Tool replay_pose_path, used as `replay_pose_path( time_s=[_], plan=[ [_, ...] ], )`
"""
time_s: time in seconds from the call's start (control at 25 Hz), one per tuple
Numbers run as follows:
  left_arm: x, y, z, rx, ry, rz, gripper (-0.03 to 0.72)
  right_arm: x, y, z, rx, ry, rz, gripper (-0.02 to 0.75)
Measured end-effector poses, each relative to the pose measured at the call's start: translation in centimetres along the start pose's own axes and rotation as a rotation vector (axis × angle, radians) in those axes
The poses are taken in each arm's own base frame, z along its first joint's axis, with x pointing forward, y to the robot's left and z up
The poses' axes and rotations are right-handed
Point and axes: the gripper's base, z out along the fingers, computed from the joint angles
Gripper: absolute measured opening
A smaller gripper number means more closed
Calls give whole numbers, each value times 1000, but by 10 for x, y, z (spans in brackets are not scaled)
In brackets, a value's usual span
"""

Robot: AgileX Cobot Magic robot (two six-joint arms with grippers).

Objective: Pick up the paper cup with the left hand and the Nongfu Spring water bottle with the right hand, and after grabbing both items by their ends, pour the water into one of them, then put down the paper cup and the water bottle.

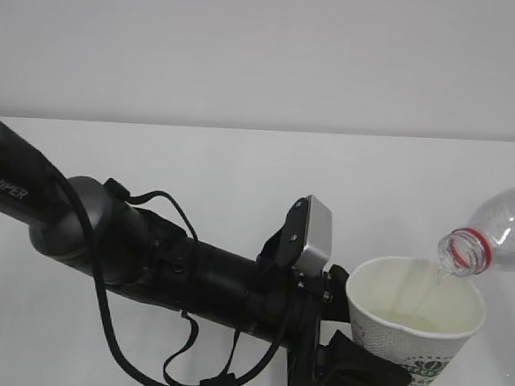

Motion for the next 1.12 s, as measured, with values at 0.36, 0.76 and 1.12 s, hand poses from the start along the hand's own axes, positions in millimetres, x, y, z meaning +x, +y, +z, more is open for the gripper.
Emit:
replay_pose_path(
  time_s=[0.36, 0.76, 1.12],
  plan=[
    [0, 0, 0, 0, 0, 0, 484, 2, -5, 0, 8, 17, -12, 421],
    [0, 0, 0, 0, 0, 0, 484, 3, -5, 0, 5, 22, -13, 421],
    [0, 0, 0, 0, 0, 0, 484, 3, -5, 0, 5, 22, -13, 421]
  ],
)
